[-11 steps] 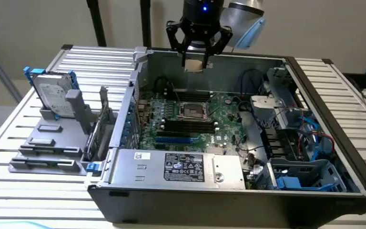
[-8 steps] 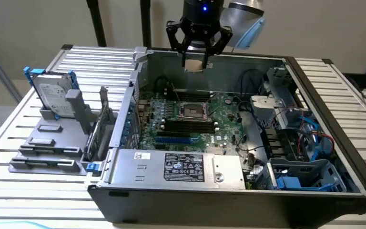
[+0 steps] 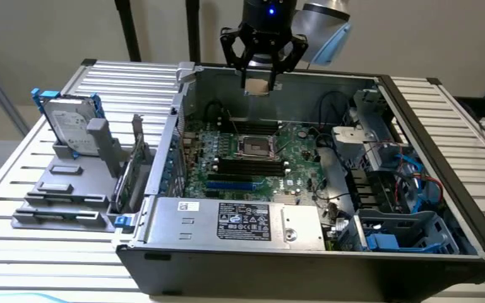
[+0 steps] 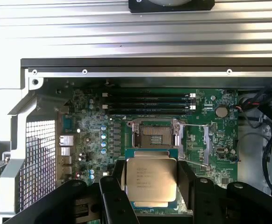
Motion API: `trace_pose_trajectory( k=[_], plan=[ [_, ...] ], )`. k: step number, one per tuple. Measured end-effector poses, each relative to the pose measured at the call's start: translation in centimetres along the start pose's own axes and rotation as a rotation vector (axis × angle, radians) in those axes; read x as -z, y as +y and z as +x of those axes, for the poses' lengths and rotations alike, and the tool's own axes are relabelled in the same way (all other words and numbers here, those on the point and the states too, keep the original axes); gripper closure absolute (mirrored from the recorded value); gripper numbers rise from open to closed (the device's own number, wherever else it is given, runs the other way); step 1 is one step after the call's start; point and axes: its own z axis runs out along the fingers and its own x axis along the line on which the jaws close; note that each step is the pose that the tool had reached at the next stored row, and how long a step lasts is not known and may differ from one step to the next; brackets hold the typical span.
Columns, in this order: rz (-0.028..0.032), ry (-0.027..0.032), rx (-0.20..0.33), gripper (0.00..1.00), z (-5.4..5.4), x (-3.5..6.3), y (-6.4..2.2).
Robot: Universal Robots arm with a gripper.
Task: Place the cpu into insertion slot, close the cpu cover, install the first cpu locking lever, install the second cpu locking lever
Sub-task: 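Place the cpu into insertion slot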
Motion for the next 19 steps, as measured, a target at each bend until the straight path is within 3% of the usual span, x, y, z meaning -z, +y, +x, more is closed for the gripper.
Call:
trace_pose_trajectory(
  k=[5,12,14,19],
  plan=[
    [0.0011,0.0000,0.000,0.46,0.0,-0.07,0.12],
    [0.0203,-0.0005,0.000,0.46,-1.4,-0.99,0.97],
    [0.0207,-0.0014,-0.011,0.46,-1.5,-1.32,0.95],
    [0.0191,-0.0085,-0.102,0.46,-1.5,-1.95,0.89]
  ],
)
